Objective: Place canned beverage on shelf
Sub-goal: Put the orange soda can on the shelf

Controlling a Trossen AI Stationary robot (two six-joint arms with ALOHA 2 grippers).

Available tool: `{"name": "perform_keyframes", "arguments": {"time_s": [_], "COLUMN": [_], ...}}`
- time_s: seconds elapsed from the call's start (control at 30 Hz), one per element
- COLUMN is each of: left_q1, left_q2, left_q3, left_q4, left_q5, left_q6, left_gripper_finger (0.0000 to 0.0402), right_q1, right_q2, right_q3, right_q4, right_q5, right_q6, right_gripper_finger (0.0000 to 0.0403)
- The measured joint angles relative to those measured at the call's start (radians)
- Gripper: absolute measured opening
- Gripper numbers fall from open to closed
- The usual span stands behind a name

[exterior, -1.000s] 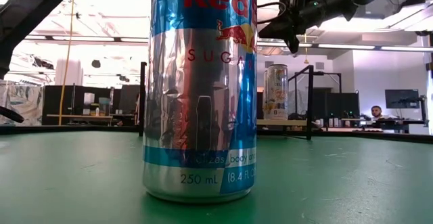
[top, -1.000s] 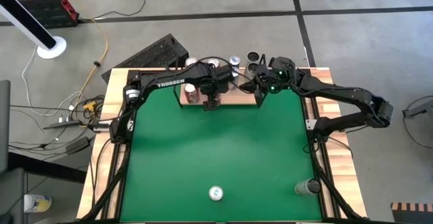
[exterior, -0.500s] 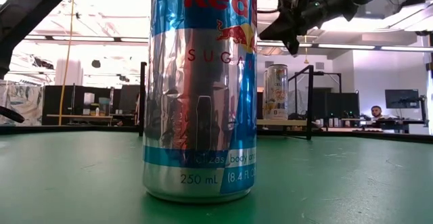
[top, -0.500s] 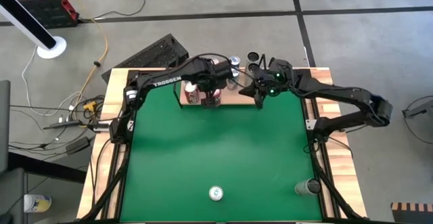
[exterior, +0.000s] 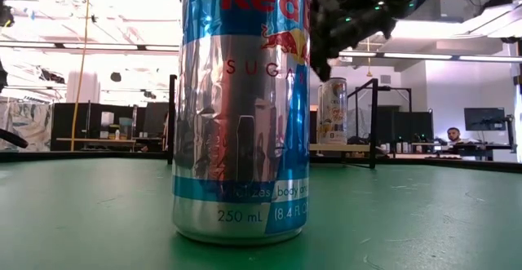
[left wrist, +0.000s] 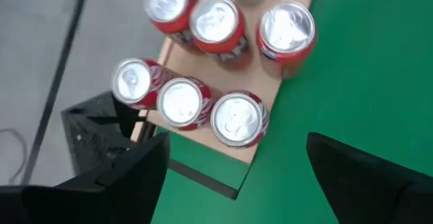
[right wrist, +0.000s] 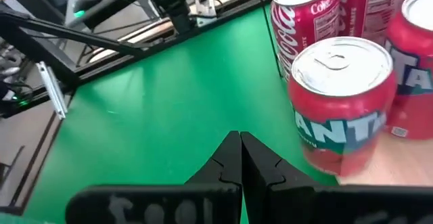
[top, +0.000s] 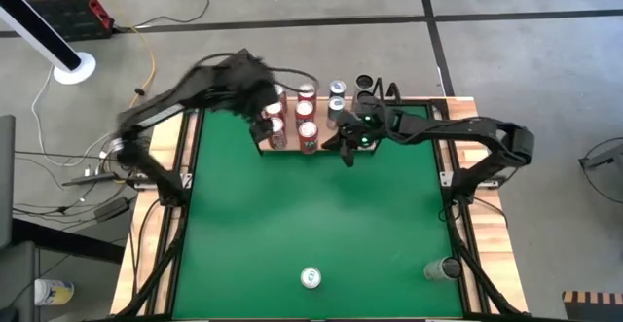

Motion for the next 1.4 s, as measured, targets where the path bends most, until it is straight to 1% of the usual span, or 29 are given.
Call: {"name": "perform_keyframes", "arguments": {"time_s": [0.1,0.23,0.33,0.43,0.53,0.67,0.8,1.17,1.4], "left_q1": [0.020,0.036,0.037,0.037,0.041,0.053,0.061,0.061,0.061], "left_q2": [-0.193,-0.440,-0.583,-0.685,-0.753,-0.805,-0.824,-0.837,-0.837], "left_q3": [-0.247,-0.596,-0.810,-0.968,-1.067,-1.121,-1.125,-1.125,-1.125], "left_q4": [0.201,0.518,0.737,0.894,0.974,0.996,0.988,0.984,0.984], "left_q5": [0.003,0.008,0.009,0.010,0.007,0.011,0.027,0.029,0.028], "left_q6": [-0.026,-0.069,-0.116,-0.126,-0.135,-0.164,-0.155,-0.098,-0.096], "left_gripper_finger": [0.0318,0.0308,0.0305,0.0304,0.0304,0.0304,0.0304,0.0304,0.0304], "right_q1": [0.003,0.002,0.001,0.001,0.003,0.010,0.012,0.007,0.008], "right_q2": [0.065,0.138,0.180,0.227,0.273,0.319,0.346,0.345,0.345], "right_q3": [0.060,0.146,0.214,0.277,0.329,0.395,0.433,0.441,0.441], "right_q4": [-0.030,-0.174,-0.292,-0.354,-0.411,-0.447,-0.459,-0.448,-0.434], "right_q5": [0.011,0.098,0.158,0.165,0.166,0.171,0.182,0.194,0.208], "right_q6": [-0.006,-0.022,-0.048,-0.074,-0.085,-0.085,-0.086,-0.086,-0.086], "right_gripper_finger": [0.0021,0.0021,0.0021,0.0021,0.0021,0.0021,0.0021,0.0021,0.0021]}}
